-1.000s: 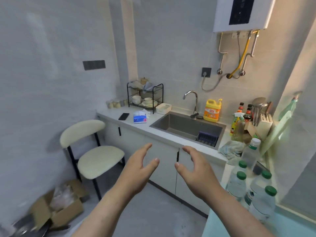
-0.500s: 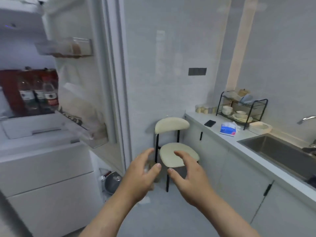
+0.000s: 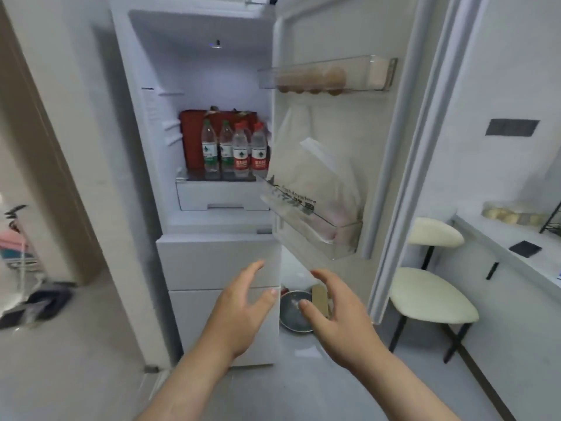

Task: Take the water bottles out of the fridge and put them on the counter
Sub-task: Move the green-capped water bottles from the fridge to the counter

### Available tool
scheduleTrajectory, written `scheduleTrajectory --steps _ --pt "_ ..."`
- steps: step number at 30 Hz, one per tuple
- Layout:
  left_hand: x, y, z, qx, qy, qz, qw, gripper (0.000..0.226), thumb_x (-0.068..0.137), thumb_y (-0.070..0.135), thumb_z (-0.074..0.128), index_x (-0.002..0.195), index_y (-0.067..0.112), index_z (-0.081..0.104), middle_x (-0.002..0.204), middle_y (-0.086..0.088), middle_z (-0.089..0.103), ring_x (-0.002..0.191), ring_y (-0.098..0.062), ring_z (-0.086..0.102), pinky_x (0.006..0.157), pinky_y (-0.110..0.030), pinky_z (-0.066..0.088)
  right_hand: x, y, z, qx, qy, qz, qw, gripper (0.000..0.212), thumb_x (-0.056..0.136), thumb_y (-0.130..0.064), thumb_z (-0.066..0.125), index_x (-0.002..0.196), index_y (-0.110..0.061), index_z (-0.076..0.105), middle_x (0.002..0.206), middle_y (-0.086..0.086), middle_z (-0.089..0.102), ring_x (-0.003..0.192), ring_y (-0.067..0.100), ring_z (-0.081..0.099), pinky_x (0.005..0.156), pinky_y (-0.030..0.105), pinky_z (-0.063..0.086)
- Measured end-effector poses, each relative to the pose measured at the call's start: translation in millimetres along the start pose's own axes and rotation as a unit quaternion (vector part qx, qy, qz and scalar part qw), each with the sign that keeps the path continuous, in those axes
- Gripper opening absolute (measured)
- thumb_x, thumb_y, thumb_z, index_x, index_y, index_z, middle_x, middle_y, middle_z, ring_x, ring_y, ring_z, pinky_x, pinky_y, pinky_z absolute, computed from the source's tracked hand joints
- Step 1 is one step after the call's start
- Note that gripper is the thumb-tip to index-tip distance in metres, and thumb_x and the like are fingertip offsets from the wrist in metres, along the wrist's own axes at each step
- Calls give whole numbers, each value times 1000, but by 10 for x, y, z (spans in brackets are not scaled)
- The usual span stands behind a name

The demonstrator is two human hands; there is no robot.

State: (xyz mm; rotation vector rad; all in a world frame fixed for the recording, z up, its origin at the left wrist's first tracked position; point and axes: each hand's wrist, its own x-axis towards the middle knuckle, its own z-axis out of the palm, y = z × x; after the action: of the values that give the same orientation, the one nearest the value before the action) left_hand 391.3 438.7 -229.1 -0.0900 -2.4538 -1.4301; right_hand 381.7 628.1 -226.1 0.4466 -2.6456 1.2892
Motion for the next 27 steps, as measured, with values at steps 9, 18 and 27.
scheduleTrajectory --steps 9,18,27 --pt "363 -758 -1282 8 52 -21 998 57 91 41 58 145 30 40 139 24 37 128 4 32 106 -20 26 721 -747 1037 19 -19 -25 999 60 91 -43 60 146 -33 36 145 -18 39 136 7 35 104 26 32" --pt "956 -1237 -1851 11 66 -23 998 54 96 33 57 146 31 38 144 23 35 130 7 27 110 -22 23 1480 -1055 1608 28 -23 -28 999 60 92 -41 60 146 -32 36 150 -14 39 138 13 37 110 34 35" --pt "2076 -1638 -1875 22 79 -38 996 53 95 35 56 144 37 38 141 28 33 131 6 27 112 -23 23 2763 -800 1972 63 -10 -25 998 57 92 -39 61 144 -35 38 148 -16 40 136 12 39 108 34 37"
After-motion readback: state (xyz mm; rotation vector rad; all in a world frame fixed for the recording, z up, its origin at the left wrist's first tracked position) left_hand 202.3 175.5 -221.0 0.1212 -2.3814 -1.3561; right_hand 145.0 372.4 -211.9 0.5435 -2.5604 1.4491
